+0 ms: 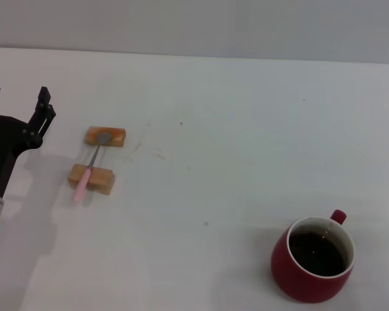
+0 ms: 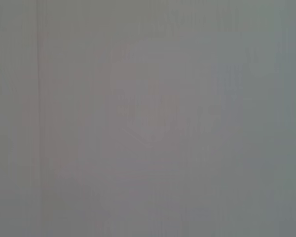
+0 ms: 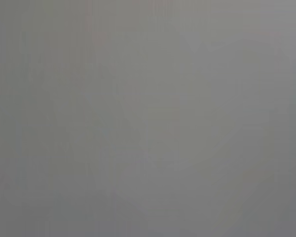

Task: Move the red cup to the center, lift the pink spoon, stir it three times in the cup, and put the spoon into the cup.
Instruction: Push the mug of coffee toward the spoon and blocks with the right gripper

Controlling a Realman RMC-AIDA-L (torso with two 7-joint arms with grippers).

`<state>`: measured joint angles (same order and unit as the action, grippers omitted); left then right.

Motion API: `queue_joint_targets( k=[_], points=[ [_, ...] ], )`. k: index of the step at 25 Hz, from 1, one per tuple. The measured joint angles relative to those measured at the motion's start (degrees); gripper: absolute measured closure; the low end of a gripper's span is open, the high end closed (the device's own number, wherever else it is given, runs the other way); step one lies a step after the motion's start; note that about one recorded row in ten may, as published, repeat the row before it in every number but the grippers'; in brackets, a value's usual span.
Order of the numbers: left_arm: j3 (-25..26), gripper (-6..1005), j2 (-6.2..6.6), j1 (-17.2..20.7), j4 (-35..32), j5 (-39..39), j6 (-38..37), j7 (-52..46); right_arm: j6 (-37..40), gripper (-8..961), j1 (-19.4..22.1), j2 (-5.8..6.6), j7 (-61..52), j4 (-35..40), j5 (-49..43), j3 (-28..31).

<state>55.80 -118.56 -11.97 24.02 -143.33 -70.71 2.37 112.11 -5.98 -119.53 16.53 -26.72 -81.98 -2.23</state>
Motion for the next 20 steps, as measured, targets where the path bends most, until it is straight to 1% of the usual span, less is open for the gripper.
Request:
queue_joint_targets(
  k=[13, 16, 20],
  points=[
    [0.2, 162, 0.00, 0.7, -0.1, 0.3, 0.1, 0.0, 0.7, 953, 0.0, -0.04, 0.1, 0.0, -0.3, -0.4],
    [0.3, 162, 0.00, 0.6, -0.2, 0.3, 0.4, 0.0, 2.4, 953, 0.1, -0.05, 0.6, 0.0, -2.4, -1.3],
    [0.4, 162, 0.00, 0.4, -0.4, 0.3, 0.5, 0.0, 5.1, 953, 0.5, 0.01, 1.2, 0.0, -7.5, -1.5]
  ],
)
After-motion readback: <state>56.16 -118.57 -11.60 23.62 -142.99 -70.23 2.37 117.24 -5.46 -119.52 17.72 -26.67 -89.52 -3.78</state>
